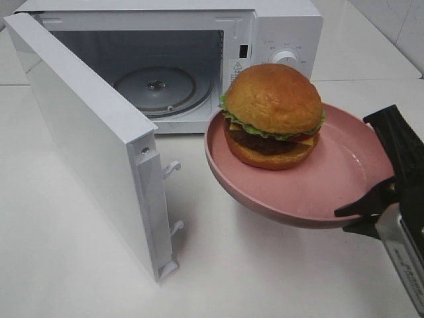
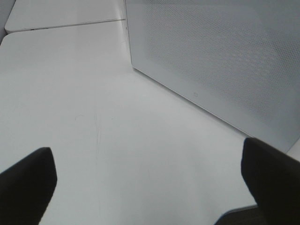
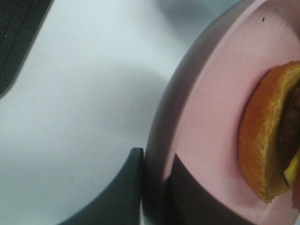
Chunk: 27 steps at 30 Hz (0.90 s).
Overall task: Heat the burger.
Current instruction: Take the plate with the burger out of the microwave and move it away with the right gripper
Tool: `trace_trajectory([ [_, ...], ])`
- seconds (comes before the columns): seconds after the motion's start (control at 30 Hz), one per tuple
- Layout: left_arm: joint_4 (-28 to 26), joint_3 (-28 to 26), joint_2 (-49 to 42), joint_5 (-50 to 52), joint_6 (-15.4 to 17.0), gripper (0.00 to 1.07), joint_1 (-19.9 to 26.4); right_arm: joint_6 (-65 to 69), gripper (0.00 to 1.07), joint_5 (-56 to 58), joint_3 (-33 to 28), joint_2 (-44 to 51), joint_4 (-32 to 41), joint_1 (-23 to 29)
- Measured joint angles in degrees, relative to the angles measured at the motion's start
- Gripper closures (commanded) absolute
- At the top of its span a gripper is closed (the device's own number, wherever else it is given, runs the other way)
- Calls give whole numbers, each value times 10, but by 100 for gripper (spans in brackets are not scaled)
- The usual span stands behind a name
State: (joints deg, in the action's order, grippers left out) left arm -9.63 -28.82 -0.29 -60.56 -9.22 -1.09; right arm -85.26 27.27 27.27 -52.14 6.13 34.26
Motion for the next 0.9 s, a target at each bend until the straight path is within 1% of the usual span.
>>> trace_trajectory([
  [0.03,0,0,0,0,0,6,0,23,107,19,-2,16,-19,0],
  [0.07,0,0,0,0,0,6,0,23,107,19,-2,16,-19,0],
  [0.13,0,0,0,0,0,6,0,73,107,41,-3,41,-54,0],
  [0.17,0,0,0,0,0,6,0,73,107,41,-3,41,-54,0],
  [0.2,0,0,0,0,0,6,0,112,106,56,-3,56,-77,0],
  [0.23,0,0,0,0,0,6,0,112,106,56,-3,56,-77,0],
  [0.3,0,0,0,0,0,6,0,182,106,91,-3,83,-120,0],
  [0.4,0,0,0,0,0,6,0,202,106,100,-3,89,-131,0],
  [0.47,0,0,0,0,0,6,0,265,106,123,-4,102,-164,0],
  [0.5,0,0,0,0,0,6,0,265,106,123,-4,102,-164,0],
  [0.57,0,0,0,0,0,6,0,351,107,154,-4,107,-217,0],
  [0.67,0,0,0,0,0,6,0,376,107,163,-4,107,-231,0],
  [0.7,0,0,0,0,0,6,0,426,107,180,-4,109,-255,0],
  [0.77,0,0,0,0,0,6,0,450,107,189,-4,109,-268,0],
  [0.83,0,0,0,0,0,6,0,527,107,210,-4,110,-309,0],
  [0.9,0,0,0,0,0,6,0,545,107,215,-4,110,-317,0],
])
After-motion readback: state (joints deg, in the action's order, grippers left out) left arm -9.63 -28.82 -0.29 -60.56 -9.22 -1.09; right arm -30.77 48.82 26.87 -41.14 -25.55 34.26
